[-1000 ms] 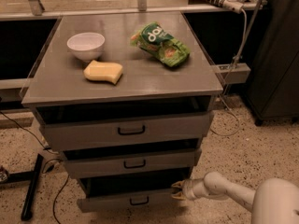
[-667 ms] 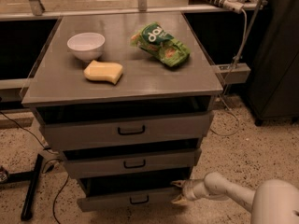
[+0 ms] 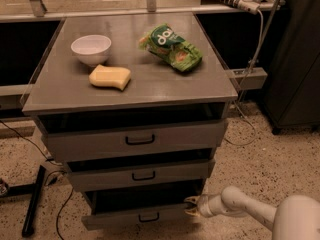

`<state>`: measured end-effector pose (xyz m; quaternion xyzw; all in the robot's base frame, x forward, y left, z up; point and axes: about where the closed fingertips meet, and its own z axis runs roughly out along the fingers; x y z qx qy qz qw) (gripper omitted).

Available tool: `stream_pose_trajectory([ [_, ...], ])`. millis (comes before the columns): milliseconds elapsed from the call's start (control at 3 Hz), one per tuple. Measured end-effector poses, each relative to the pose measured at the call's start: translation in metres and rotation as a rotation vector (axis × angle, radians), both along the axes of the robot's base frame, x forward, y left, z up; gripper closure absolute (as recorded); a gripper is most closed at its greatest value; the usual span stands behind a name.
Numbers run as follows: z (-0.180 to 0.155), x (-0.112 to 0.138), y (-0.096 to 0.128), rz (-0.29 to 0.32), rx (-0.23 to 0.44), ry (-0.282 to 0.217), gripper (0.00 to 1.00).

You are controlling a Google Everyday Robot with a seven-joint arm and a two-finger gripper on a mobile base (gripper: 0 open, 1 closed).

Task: Open bottom drawer

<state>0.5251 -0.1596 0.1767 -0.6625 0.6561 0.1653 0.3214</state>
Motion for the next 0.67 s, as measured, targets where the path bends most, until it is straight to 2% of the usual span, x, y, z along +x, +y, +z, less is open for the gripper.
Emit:
stream_pose_trajectory([
  [333,0.0040,0.0000,0.0000,0.000,0.000,0.000,1.00],
  [667,0.0043,-0.0093,0.0027,0.007,0.002,-0.019,1.00],
])
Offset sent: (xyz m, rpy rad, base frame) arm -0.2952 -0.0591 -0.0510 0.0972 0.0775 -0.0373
